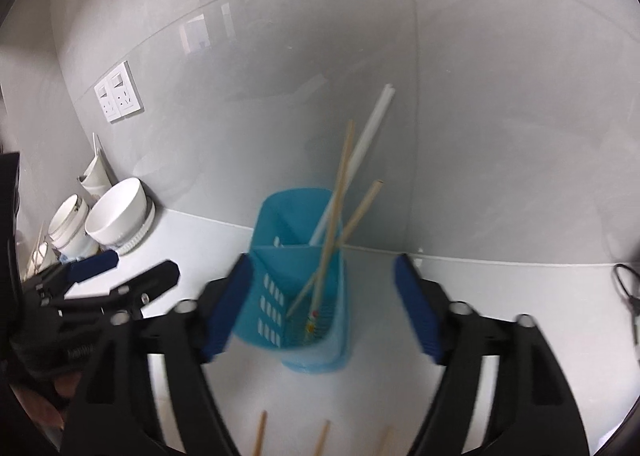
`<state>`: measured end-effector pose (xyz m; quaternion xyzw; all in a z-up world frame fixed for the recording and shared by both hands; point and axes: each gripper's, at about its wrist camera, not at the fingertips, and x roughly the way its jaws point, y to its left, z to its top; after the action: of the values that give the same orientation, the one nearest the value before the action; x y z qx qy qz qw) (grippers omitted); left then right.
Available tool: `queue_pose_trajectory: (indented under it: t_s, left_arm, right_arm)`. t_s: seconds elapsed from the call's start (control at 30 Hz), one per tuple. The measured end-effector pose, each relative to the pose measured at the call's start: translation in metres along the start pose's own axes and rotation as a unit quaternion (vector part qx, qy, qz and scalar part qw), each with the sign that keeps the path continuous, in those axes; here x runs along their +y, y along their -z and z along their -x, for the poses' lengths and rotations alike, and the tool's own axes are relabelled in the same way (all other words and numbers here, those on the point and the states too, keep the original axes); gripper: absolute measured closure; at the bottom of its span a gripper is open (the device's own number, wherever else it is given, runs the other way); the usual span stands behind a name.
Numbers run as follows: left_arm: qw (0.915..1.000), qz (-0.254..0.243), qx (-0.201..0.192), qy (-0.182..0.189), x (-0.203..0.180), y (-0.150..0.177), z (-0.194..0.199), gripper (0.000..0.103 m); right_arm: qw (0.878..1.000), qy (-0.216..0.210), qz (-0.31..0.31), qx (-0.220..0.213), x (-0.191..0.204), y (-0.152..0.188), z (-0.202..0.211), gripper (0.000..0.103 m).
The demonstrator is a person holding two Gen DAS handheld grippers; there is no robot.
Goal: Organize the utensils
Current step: 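Lower the printed chopstick into the blue holder and open the right tool, then move both open tools back over the remaining chopsticks on the table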
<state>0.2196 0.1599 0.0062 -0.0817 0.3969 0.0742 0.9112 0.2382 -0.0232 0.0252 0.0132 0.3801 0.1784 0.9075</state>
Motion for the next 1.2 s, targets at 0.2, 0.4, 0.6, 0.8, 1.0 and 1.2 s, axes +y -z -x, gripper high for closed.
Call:
queue_pose_trajectory:
  t_s: [0.2, 0.4, 0.6, 0.8, 1.0, 1.2]
  left_arm:
    - [1.0, -0.002, 0.005, 0.003, -0.004, 0.011, 0.015, 0.006]
    - [0.9995, -0.016, 0.025, 0.009, -0.013, 0.034, 0.025, 0.006]
    - [0.9961, -0.015, 0.087, 0.007, -0.02, 0.069, 0.018, 0.006]
    - [0.99, -0.022, 0.139, 0.001, -0.027, 0.111, 0.009, 0.006]
    - [0.9807, -0.019, 0.194, -0.002, -0.033, 0.152, -0.003, 0.006]
    - [0.9725, -0.021, 0.232, -0.007, -0.038, 0.184, -0.013, 0.006]
  right_arm:
    - [0.999, 0.037, -0.01, 0.007, -0.02, 0.021, 0.024, 0.008]
    - [0.997, 0.067, -0.003, 0.038, -0.037, 0.051, 0.042, 0.008]
    - [0.991, 0.086, -0.008, 0.098, -0.056, 0.093, 0.049, 0.008]
    - [0.98, 0.092, -0.013, 0.174, -0.065, 0.14, 0.047, 0.008]
    - [0.967, 0.099, -0.013, 0.232, -0.068, 0.177, 0.044, 0.008]
    - [0.957, 0.099, -0.017, 0.272, -0.068, 0.2, 0.043, 0.015]
